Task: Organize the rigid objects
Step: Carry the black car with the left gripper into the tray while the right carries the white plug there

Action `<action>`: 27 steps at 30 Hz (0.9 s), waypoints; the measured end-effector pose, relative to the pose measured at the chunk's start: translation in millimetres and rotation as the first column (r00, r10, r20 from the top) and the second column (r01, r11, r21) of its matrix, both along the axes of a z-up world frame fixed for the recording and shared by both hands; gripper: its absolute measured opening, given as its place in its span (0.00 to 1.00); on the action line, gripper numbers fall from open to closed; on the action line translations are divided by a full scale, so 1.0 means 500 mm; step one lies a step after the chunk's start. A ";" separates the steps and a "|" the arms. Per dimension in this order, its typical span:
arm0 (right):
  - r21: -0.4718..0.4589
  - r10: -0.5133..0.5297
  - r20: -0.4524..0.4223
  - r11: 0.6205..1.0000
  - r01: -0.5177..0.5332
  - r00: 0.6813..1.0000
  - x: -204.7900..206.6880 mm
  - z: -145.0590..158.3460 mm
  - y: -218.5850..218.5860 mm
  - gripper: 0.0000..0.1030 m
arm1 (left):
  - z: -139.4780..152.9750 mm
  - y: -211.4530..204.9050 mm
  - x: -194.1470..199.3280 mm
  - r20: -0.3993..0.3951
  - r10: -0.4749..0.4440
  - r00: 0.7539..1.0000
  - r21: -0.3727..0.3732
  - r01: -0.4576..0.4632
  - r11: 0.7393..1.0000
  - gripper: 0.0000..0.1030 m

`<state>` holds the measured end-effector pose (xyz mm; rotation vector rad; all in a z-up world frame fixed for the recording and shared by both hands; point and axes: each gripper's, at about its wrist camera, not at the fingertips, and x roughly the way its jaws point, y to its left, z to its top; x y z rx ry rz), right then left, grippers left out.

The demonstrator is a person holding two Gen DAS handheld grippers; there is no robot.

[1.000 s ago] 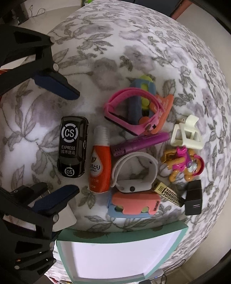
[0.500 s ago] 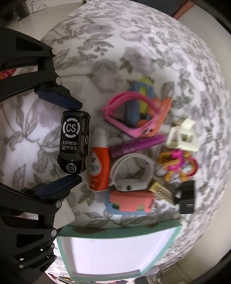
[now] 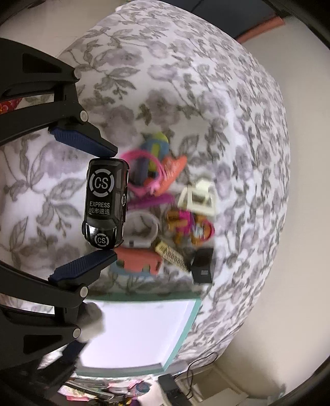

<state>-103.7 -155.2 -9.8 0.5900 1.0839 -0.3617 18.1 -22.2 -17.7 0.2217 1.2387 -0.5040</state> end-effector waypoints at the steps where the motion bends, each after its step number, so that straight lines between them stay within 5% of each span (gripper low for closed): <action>1: -0.020 -0.037 -0.004 0.999 0.037 0.999 -0.007 0.001 -0.019 0.59 | -0.012 -0.007 0.013 -0.002 -0.014 1.000 0.006 0.014 1.000 0.74; 14: -0.105 -0.456 -0.010 0.885 0.453 0.890 -0.135 -0.014 -0.277 0.59 | 0.040 -0.241 -0.056 0.027 -0.189 0.982 0.019 0.188 0.982 0.74; 19: -0.155 -0.510 -0.003 0.850 0.504 0.860 -0.151 -0.018 -0.315 0.59 | 0.030 -0.318 -0.070 0.032 -0.223 0.974 0.020 0.223 0.975 0.74; 27: -0.160 -0.514 -0.026 0.849 0.504 0.858 -0.141 -0.054 -0.352 0.59 | -0.010 -0.389 -0.078 0.036 -0.245 0.969 0.046 0.243 0.969 0.74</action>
